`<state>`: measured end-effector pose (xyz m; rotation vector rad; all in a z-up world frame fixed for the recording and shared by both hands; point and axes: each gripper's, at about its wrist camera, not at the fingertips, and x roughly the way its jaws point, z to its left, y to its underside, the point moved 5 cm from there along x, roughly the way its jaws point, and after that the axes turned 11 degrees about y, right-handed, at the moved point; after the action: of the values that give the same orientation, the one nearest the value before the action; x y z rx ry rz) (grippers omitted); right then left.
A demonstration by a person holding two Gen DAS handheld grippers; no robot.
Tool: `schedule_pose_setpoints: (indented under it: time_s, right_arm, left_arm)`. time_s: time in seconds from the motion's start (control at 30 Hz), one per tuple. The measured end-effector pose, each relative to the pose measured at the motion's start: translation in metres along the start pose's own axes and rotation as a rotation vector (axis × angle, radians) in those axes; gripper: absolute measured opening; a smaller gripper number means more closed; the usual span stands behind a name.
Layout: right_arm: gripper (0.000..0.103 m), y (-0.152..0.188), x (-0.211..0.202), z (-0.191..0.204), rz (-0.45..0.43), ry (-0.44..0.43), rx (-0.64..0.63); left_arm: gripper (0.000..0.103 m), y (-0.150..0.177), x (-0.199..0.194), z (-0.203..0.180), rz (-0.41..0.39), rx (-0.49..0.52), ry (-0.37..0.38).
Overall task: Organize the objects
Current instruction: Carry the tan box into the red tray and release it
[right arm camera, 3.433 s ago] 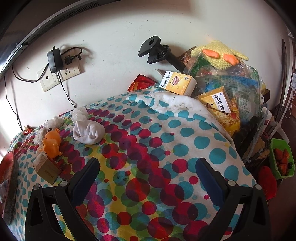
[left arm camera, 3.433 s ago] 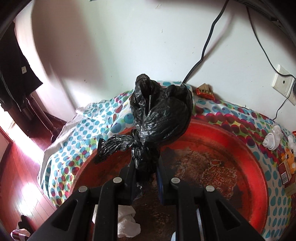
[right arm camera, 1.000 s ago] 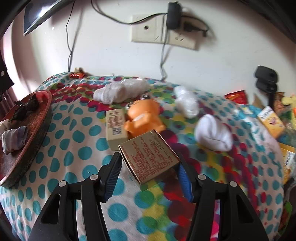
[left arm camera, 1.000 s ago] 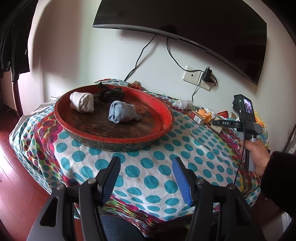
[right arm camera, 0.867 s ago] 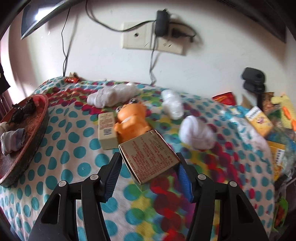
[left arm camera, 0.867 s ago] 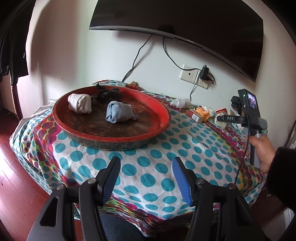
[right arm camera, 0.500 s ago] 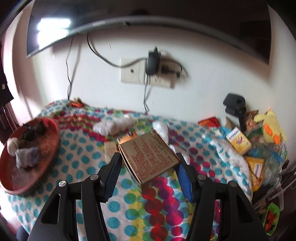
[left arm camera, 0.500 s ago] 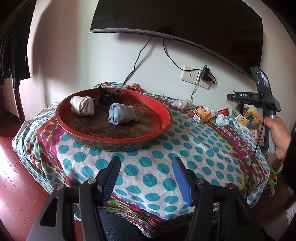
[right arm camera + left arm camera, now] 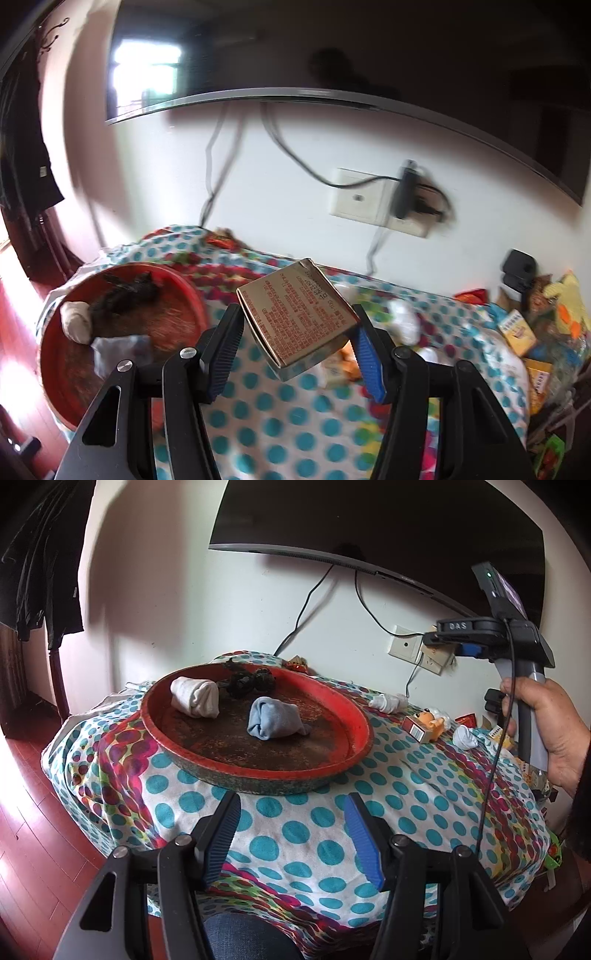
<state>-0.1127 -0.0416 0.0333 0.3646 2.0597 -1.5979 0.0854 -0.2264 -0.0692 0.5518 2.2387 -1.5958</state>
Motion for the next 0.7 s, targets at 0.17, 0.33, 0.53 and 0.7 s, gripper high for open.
schedule_pose_setpoints:
  time_s: [0.17,0.33,0.53,0.7]
  right_arm:
    - [0.055,-0.007,0.005,0.053,-0.003,-0.062,-0.048]
    - [0.055,-0.003,0.013,0.098,0.013,-0.102,-0.096]
    - [0.055,0.007,0.033,0.151,0.058,-0.147,-0.159]
    - [0.055,0.015,0.053,0.185,0.096,-0.175,-0.187]
  left_arm:
    - [0.060,-0.001,0.001,0.009,-0.003,-0.029,-0.015]
    - [0.060,0.000,0.005,0.019,0.011,-0.066,-0.020]
    - [0.060,0.000,0.007,0.028,0.018,-0.101,-0.021]
    - [0.060,-0.001,0.009,0.034,0.024,-0.124,-0.018]
